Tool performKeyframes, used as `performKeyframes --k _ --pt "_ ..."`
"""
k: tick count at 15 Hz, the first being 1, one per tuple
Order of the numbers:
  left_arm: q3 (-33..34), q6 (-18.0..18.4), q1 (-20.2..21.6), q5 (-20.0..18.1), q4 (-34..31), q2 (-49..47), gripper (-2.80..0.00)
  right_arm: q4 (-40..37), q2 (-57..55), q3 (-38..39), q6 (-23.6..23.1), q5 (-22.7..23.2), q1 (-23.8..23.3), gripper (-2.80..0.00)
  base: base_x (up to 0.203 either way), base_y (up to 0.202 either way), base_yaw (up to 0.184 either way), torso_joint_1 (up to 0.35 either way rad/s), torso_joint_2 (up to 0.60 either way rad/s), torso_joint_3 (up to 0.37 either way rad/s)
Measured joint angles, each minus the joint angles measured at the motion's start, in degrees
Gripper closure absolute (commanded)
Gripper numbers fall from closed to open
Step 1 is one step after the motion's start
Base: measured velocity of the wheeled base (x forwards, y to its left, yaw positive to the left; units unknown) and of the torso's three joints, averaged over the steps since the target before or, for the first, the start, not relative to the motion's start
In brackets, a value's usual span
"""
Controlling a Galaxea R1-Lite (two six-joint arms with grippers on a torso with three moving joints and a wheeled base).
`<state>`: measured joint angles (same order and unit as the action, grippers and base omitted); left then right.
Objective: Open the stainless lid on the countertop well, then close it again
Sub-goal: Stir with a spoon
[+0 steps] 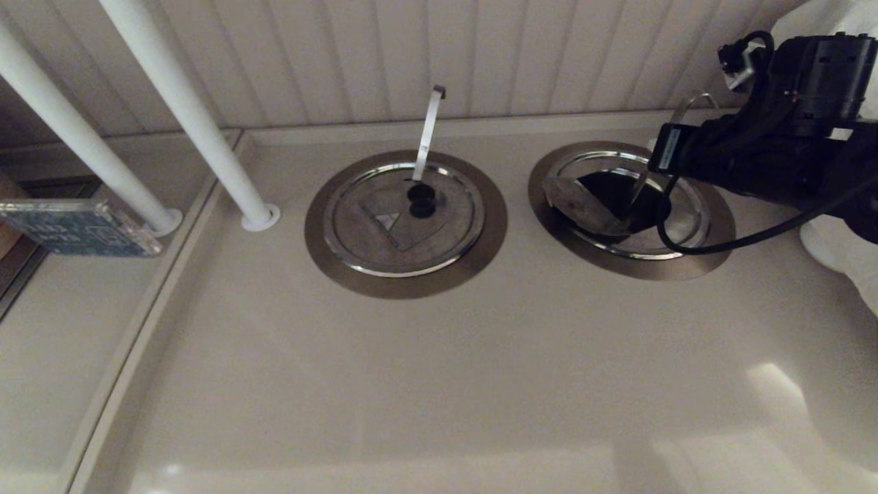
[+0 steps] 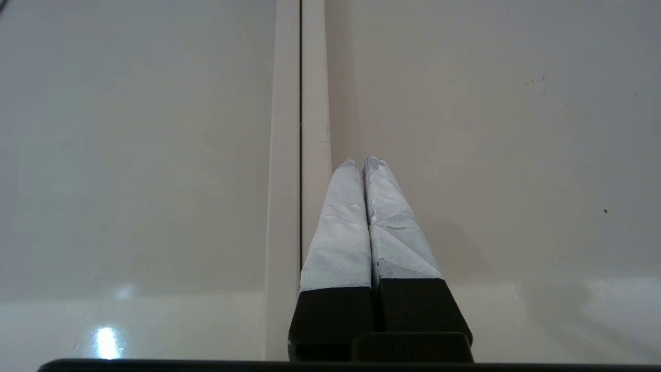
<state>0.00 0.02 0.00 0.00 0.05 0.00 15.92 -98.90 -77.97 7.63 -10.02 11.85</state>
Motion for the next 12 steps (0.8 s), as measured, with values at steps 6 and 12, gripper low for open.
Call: performKeyframes --k 6,12 --pt "0.0 0.0 0.0 0.0 0.0 0.0 0.0 -0.18 -1.6 0.27 -2.12 4.22 -2.45 0.0 0.0 0.0 0.0 0.0 0.0 0.0" --pt "0.0 0.02 0.0 0.0 0.0 0.0 0.0 0.31 -3.22 -0.2 -2.36 4.2 -3.95 0.0 0.0 0.0 0.0 0.0 0.0 0.0"
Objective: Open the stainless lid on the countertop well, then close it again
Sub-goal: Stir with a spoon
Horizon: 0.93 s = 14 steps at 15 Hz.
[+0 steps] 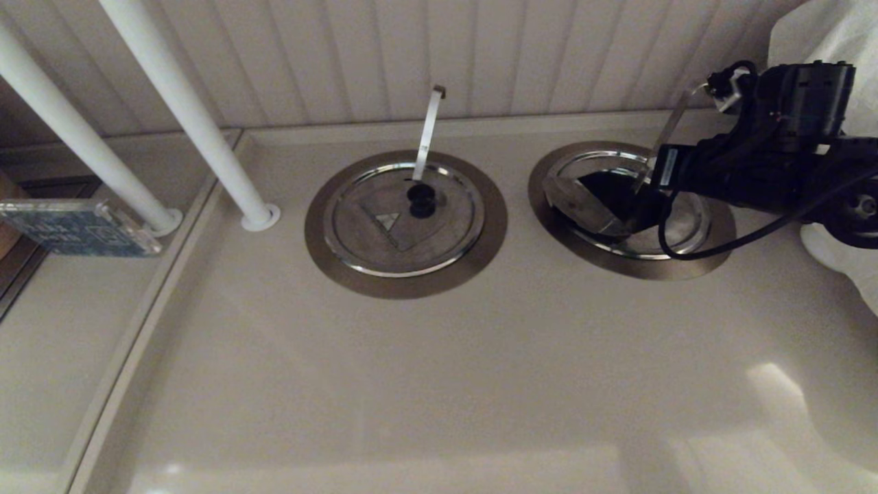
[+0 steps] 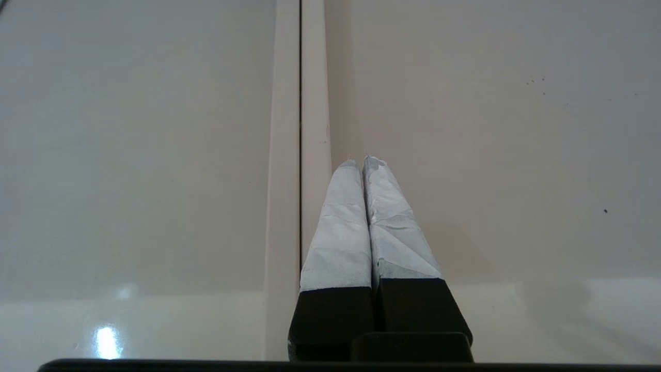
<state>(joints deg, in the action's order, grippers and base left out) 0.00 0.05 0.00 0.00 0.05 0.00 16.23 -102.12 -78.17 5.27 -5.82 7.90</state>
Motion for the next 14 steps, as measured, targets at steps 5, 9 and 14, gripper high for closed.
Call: performKeyframes --k 5,9,14 --pt "0.0 -0.01 0.0 0.0 0.0 0.0 0.0 3.69 -0.85 0.13 0.42 -0.27 0.28 0.0 0.0 0.0 0.0 0.0 0.0 0.0" --pt "0.0 0.01 0.0 0.0 0.03 0.0 0.0 4.28 -2.31 -0.41 0.51 -0.98 0.15 0.0 0.0 0.0 0.0 0.0 0.0 0.0" --pt "0.0 -0.02 0.0 0.0 0.0 0.0 0.0 5.9 -8.51 -5.97 0.55 -6.86 -0.23 -2.8 0.0 0.0 0.0 0.0 0.0 0.0"
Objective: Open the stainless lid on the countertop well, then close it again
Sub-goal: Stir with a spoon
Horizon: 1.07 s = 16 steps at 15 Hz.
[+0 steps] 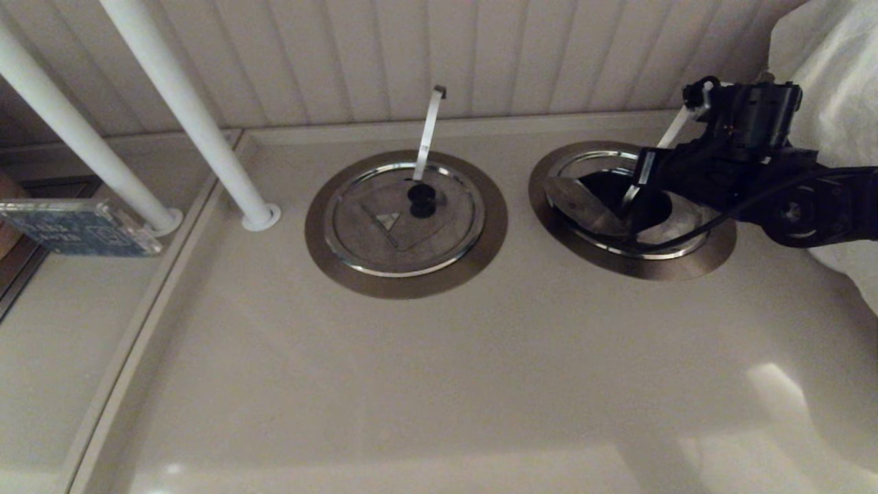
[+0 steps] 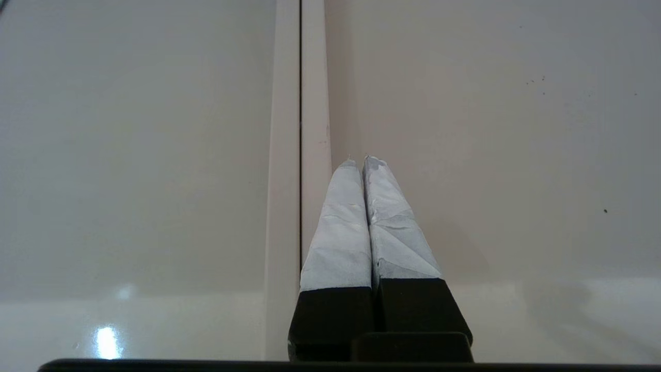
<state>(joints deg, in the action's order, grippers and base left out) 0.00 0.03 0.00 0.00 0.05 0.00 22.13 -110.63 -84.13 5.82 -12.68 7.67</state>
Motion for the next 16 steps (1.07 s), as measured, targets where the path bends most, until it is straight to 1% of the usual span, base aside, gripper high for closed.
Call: performKeyframes --k 2,5,9,11,14,16 --pt "0.0 0.0 0.0 0.0 -0.02 0.0 0.0 0.4 -2.5 -3.87 0.07 -1.1 -0.77 -2.8 0.0 0.0 0.0 0.0 0.0 0.0" --pt "-0.01 0.01 0.0 -0.01 0.0 0.0 0.0 0.45 -6.52 -8.69 0.89 -4.12 -1.51 -2.8 0.0 0.0 0.0 0.0 0.0 0.0" --pt "0.0 0.0 0.0 -0.02 -0.02 0.0 0.0 0.68 -9.09 -11.29 2.69 -4.57 -2.64 -2.8 0.0 0.0 0.0 0.0 0.0 0.0" --pt "0.0 0.02 0.0 0.0 -0.02 0.0 0.0 2.96 -10.7 -12.35 3.21 -4.62 -2.66 -2.8 0.0 0.0 0.0 0.0 0.0 0.0" --pt "0.0 0.02 0.0 -0.02 -0.02 0.0 0.0 8.72 -14.14 -13.89 3.93 -4.33 -3.11 -2.8 0.0 0.0 0.0 0.0 0.0 0.0" --pt "0.0 0.02 0.0 0.0 -0.01 0.0 0.0 10.47 -15.78 -14.32 4.85 -4.18 -3.1 -2.8 0.0 0.0 0.0 0.0 0.0 0.0"
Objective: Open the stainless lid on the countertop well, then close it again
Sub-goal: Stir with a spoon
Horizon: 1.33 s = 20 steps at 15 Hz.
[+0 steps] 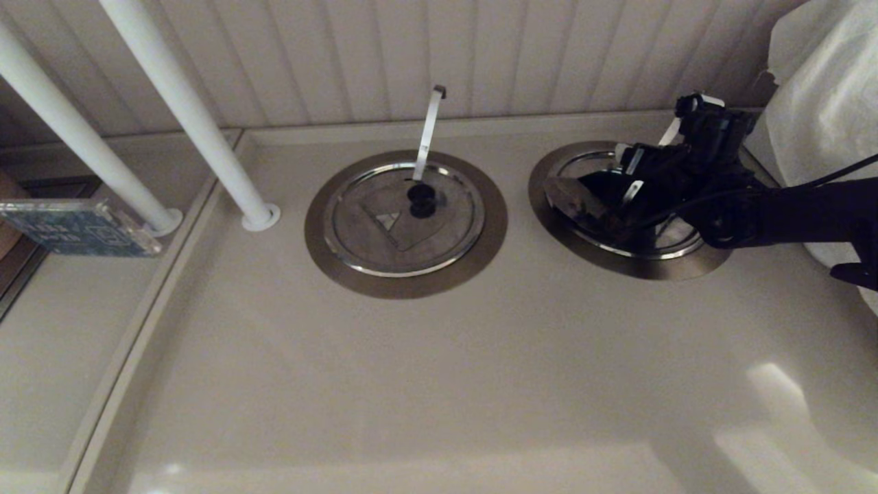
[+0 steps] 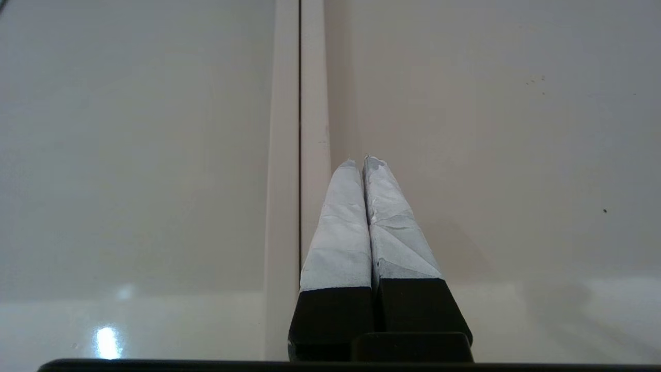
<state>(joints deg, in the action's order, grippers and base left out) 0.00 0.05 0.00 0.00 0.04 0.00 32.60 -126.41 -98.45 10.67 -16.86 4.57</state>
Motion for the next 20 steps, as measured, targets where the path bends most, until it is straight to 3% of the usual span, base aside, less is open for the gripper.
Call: performKeyframes --k 7,8,20 --pt "0.0 0.0 0.0 0.0 0.01 0.0 0.0 5.81 -2.66 -0.33 0.52 -0.04 1.21 -2.8 0.0 0.0 0.0 0.0 0.0 0.0" --pt "0.0 -0.02 0.0 0.0 0.01 0.0 0.0 5.9 -2.73 -0.37 0.59 -0.04 1.25 0.0 0.0 0.0 0.0 0.0 0.0 0.0" --pt "0.0 0.02 0.0 0.0 -0.04 0.0 0.0 5.93 -2.79 -0.69 0.62 -0.04 1.4 0.0 0.0 0.0 0.0 0.0 0.0 0.0"
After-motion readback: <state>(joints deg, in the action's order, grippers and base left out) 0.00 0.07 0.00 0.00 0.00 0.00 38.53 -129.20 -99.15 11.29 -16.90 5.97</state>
